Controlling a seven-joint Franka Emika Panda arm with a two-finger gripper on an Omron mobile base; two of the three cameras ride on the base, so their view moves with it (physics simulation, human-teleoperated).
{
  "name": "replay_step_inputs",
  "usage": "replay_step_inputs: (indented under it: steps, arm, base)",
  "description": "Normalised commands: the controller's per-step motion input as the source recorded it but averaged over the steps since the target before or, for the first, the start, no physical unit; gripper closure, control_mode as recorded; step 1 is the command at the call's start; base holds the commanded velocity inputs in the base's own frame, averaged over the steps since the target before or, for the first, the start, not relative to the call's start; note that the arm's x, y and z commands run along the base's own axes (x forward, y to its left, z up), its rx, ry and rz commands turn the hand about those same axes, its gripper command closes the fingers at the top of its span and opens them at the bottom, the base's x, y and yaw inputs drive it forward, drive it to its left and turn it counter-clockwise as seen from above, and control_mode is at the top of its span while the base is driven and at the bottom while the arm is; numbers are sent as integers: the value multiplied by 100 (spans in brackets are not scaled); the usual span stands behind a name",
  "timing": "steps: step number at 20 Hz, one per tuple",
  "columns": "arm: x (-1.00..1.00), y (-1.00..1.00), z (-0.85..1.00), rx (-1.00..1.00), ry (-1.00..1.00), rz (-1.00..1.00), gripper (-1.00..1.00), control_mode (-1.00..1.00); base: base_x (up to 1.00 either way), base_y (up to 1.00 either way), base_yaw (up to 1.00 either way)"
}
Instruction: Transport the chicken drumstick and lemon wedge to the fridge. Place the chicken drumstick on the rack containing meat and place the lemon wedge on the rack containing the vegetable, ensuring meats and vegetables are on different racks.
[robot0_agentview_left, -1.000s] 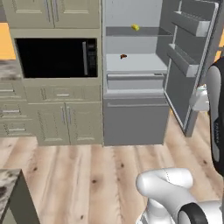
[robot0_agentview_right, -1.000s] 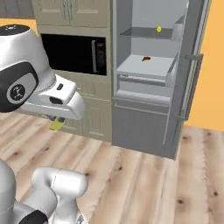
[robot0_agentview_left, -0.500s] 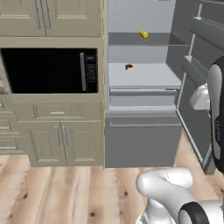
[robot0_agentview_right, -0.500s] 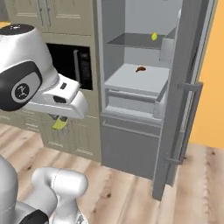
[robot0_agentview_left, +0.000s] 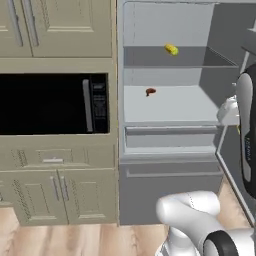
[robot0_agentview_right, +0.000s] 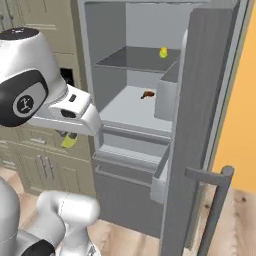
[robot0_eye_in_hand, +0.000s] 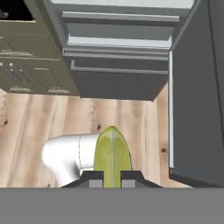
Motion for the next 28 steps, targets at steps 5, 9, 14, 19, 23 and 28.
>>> replay_step_inputs:
  steps: [5,9,14,19,23,28]
  arm:
    - [0,0,0,0,0,0,100,100]
    - [0,0,0,0,0,0,100,100]
    - [0,0,0,0,0,0,100,100]
    - [0,0,0,0,0,0,100,100]
    - [19,-16,41,1,-14,0,100,-100]
    - [31,-18,46,0,-62,8,100,-100]
  base:
    - [100,49,-20]
    - [100,29,-32]
    - [93,-1,-30]
    - [25,-8,-6]
    - [15,-14,0]
    - [0,0,0]
